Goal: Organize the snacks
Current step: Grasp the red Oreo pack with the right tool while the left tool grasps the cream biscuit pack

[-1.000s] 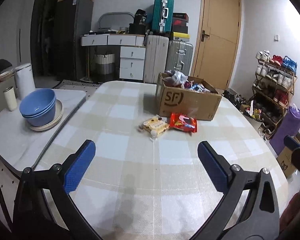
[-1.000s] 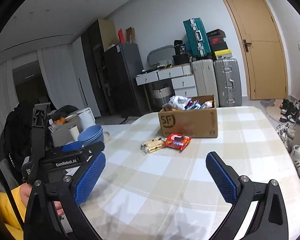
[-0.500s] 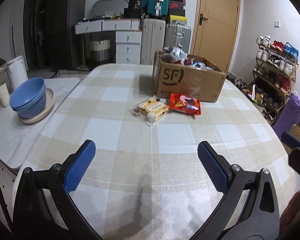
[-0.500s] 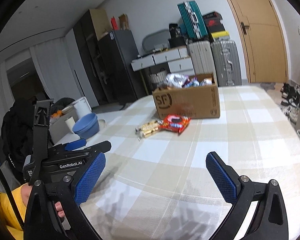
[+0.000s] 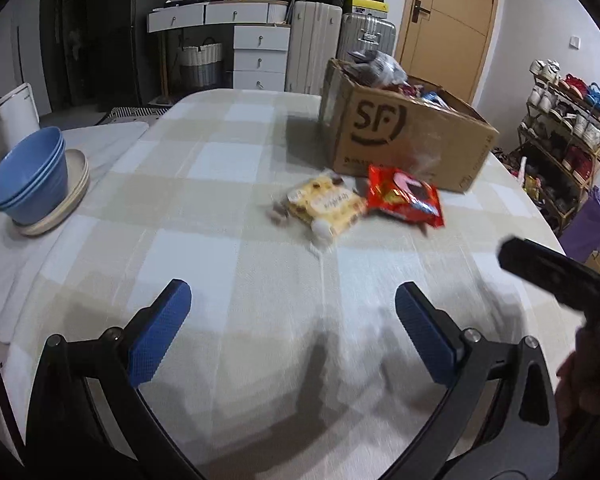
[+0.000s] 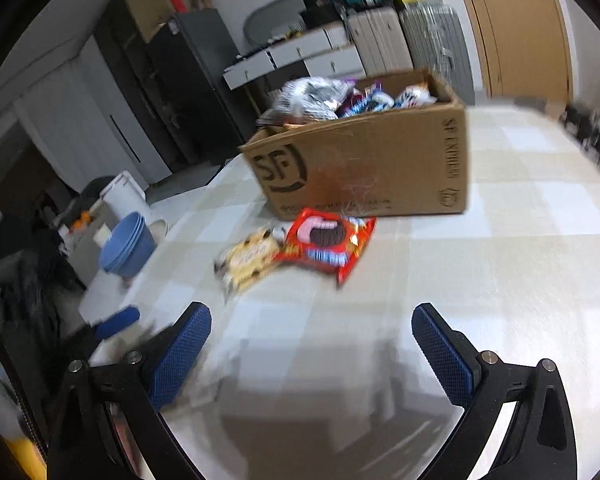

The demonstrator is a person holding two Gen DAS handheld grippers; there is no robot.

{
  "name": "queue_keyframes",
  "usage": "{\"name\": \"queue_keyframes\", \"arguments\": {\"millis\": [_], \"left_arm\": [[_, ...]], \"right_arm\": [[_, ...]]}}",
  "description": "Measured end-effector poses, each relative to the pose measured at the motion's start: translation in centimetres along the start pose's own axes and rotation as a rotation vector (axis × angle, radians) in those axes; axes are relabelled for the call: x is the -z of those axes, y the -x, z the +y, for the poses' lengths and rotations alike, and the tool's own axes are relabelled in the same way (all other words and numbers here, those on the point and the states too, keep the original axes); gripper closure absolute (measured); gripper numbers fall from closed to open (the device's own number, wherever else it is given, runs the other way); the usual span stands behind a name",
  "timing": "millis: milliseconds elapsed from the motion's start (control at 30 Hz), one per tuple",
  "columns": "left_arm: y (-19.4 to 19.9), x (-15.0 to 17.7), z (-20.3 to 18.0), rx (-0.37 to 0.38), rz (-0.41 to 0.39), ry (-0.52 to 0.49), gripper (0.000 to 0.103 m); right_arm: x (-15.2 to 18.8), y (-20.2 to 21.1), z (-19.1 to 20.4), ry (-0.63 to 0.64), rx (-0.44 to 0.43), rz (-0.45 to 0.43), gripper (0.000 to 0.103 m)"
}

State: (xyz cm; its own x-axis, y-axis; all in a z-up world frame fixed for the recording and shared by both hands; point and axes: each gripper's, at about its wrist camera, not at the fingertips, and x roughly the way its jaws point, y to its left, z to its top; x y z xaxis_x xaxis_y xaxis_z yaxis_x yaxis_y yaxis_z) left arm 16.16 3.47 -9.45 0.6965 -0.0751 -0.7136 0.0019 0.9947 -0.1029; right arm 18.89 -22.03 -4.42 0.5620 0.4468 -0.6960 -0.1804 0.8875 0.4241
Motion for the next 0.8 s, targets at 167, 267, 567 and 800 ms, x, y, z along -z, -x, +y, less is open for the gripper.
{"name": "queue_keyframes", "arguments": {"millis": [167,267,567,800], "left_arm": [[-2.0,-2.3,0.6,0.008,0.009,0.023,0.001],[-2.6,-2.9,1.1,0.015,0.007,0.047,0.001],[-3.3,-2.6,1.5,0.045,-0.003,0.062,0.001],[-3.3,-2.3,1.8,0.062,-0.009,0.082,0.001]], "right_arm": [[-3.2,-5.0,-0.2,0.01,0.047,0.056,0.001],[-4.1,-6.9,-0.4,0.009,0.074,0.083,0.001],[-5.3,-9.7,0.5,0.059,0.125,0.099,0.003],[-4.6,-10.2,2.4,0.183,0.222,0.111,0.033]]}}
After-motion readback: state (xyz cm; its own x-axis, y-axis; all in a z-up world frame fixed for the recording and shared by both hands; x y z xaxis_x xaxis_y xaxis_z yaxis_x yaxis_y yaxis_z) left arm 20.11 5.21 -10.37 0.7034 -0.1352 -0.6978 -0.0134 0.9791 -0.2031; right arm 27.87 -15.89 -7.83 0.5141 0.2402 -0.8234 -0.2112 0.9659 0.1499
